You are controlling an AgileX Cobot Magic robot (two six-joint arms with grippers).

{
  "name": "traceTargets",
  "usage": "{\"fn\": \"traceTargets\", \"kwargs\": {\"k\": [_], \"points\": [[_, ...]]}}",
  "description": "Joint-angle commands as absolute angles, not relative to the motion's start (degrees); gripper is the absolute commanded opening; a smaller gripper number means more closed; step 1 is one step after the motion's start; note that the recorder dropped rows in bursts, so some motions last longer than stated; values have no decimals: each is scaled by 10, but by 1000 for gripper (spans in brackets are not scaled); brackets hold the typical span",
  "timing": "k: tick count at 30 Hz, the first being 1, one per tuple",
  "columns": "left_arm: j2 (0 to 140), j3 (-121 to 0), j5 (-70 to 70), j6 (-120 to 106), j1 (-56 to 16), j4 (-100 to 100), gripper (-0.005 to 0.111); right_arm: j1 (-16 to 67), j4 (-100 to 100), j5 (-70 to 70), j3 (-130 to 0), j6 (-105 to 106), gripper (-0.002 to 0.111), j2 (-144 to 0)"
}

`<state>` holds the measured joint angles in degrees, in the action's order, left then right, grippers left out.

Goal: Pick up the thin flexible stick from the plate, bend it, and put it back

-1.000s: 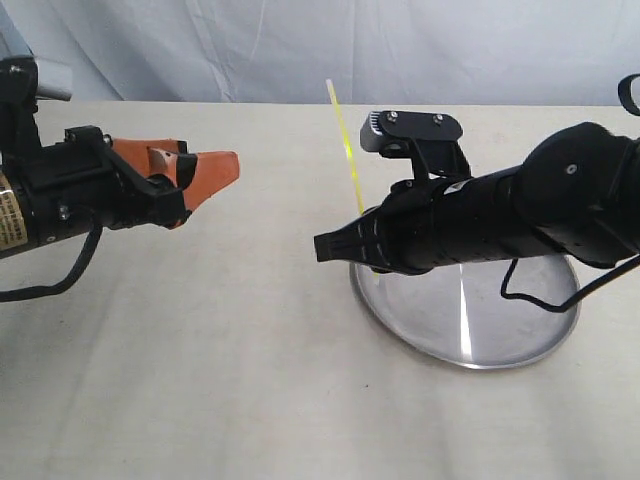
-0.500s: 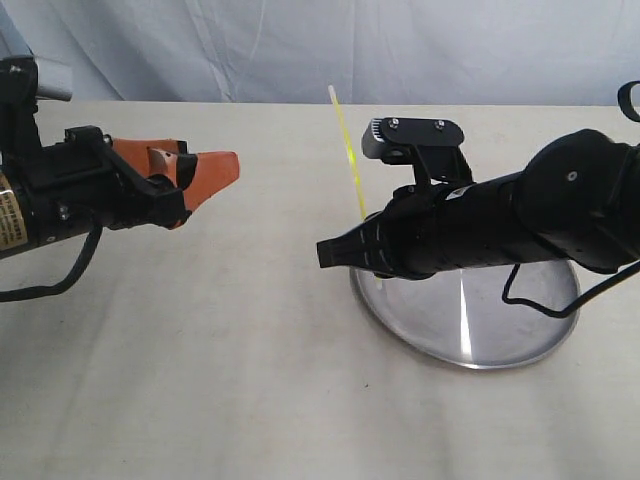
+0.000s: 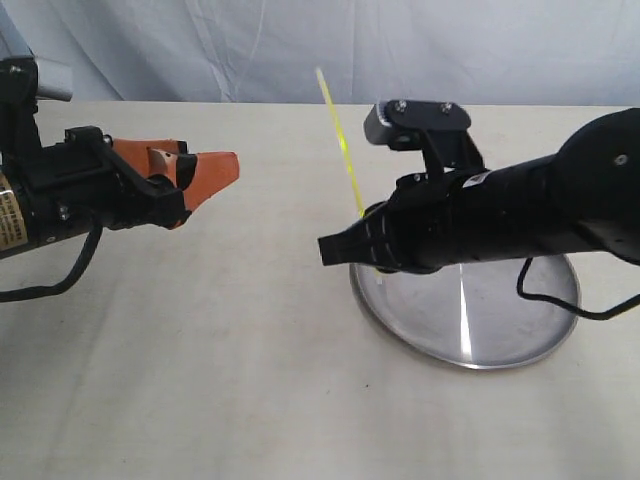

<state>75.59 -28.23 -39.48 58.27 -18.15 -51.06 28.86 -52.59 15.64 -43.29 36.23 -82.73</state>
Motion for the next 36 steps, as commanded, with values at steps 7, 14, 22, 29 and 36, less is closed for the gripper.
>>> {"fn": "traceTargets", "kwargs": {"k": [7, 14, 22, 29, 36], "points": [[757, -282, -513, 659, -183, -542, 62, 287, -544, 191, -431, 434, -1, -725], [757, -282, -566, 689, -183, -583, 63, 287, -666, 276, -431, 559, -1, -723], [757, -282, -569, 735, -183, -642, 74, 287, -676, 338, -431, 557, -1, -771], [757, -282, -630, 735, -183, -649, 74, 287, -696, 374, -431, 592, -1, -805], [757, -282, -580, 733, -183, -649, 74, 287, -714, 369, -431, 611, -1, -805]]}}
